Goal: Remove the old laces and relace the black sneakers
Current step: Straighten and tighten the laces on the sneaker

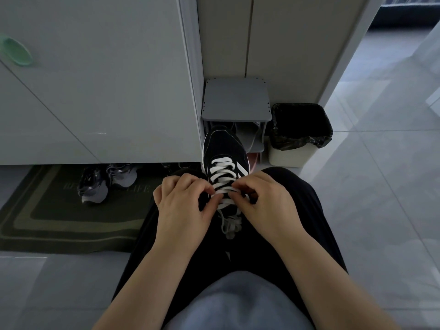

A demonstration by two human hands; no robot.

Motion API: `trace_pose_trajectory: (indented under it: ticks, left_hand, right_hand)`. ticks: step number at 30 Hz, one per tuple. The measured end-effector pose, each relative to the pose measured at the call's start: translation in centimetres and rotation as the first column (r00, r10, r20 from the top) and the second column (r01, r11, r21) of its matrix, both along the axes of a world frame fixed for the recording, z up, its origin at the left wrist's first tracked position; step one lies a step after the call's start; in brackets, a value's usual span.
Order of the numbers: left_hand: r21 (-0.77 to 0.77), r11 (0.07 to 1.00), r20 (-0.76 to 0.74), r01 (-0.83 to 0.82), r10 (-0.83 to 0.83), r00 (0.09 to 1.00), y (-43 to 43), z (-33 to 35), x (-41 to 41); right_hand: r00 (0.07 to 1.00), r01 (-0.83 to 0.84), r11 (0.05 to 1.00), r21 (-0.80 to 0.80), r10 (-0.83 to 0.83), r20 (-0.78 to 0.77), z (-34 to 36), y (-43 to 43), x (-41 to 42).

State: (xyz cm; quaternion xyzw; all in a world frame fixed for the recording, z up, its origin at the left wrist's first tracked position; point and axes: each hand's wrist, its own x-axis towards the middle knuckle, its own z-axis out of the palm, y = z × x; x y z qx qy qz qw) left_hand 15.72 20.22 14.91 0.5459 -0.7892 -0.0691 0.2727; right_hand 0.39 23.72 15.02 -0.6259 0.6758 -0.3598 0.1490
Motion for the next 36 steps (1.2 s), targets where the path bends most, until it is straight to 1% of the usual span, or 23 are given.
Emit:
trace_pose_trajectory:
  ticks: [3, 7, 9, 13, 15, 16, 18, 19, 21, 24, 27, 30, 32, 33, 34, 36]
  left_hand:
    - [-0.027, 0.999, 0.037, -0.018, 0.019, 0.999, 0.2, 0.3, -0.4]
    - [-0.072, 0.997, 0.039, -0.020, 0.023, 0.999, 0.6, 0.4, -0.6]
    - [-0.069, 0.998, 0.040, -0.013, 0.016, 0.999, 0.6, 0.3, -0.5]
    - [-0.055, 0.998, 0.020, -0.019, 0.020, 1.000, 0.6, 0.1, 0.0]
    - [-0.072, 0.997, -0.012, 0.004, -0.004, 1.000, 0.6, 0.0, 0.3]
    - [-0.083, 0.996, -0.014, 0.039, -0.041, 0.999, 0.7, 0.0, 0.4]
    - [-0.101, 0.984, 0.041, 0.145, -0.142, 0.989, 0.8, 0.0, 0.8]
    - [-0.104, 0.978, 0.073, 0.183, -0.176, 0.982, 0.8, -0.1, 1.0]
    - [-0.110, 0.975, 0.086, 0.191, -0.182, 0.979, 0.8, -0.2, 1.2]
    - [-0.145, 0.977, 0.020, 0.155, -0.154, 0.988, 0.6, -0.2, 1.2]
    - [-0.117, 0.980, -0.012, 0.162, -0.164, 0.986, 0.4, -0.1, 1.3]
    - [-0.071, 0.982, -0.014, 0.174, -0.176, 0.984, 0.4, -0.3, 1.3]
    - [-0.096, 0.974, -0.016, 0.206, -0.209, 0.978, 0.4, -0.2, 1.2]
    - [-0.126, 0.962, 0.006, 0.244, -0.245, 0.969, 0.3, -0.3, 1.2]
    - [-0.153, 0.944, 0.055, 0.293, -0.288, 0.956, 0.3, -0.4, 1.2]
    - [-0.170, 0.913, 0.203, 0.371, -0.336, 0.920, 0.1, -0.4, 1.4]
  right_hand:
    - [0.999, 0.031, 0.999, -0.017, -0.031, -0.010, 0.1, 0.0, 0.4]
    - [0.989, 0.070, 0.997, 0.035, -0.074, 0.127, 0.0, 0.0, 0.3]
    - [0.982, 0.074, 0.996, 0.054, -0.082, 0.169, 0.0, 0.1, 0.1]
    - [0.979, 0.055, 0.997, 0.061, -0.066, 0.192, 0.1, 0.2, -0.1]
    - [0.979, -0.003, 0.999, 0.050, -0.008, 0.204, 0.3, 0.5, -0.4]
    - [0.979, -0.044, 0.998, 0.053, 0.033, 0.199, 0.3, 0.8, -0.6]
    - [0.985, -0.112, 0.991, 0.075, 0.100, 0.142, 0.2, 1.3, -0.9]
    - [0.988, -0.125, 0.989, 0.075, 0.117, 0.104, 0.1, 1.5, -1.0]
    - [0.992, -0.108, 0.994, 0.034, 0.106, 0.062, 0.0, 1.7, -1.1]
    - [0.993, -0.071, 0.997, -0.023, 0.073, 0.098, -0.1, 1.6, -1.1]
    - [0.987, -0.050, 0.999, -0.005, 0.051, 0.150, -0.1, 1.5, -1.2]
    - [0.988, -0.028, 0.999, 0.021, 0.025, 0.155, -0.1, 1.5, -1.3]
    - [0.987, -0.044, 0.999, 0.028, 0.039, 0.156, -0.1, 1.6, -1.3]
    - [0.989, -0.065, 0.998, 0.017, 0.062, 0.131, -0.1, 1.7, -1.3]
    - [0.994, -0.093, 0.996, -0.006, 0.094, 0.053, -0.1, 1.8, -1.4]
    - [0.972, -0.152, 0.988, -0.034, 0.143, -0.186, -0.5, 2.1, -1.5]
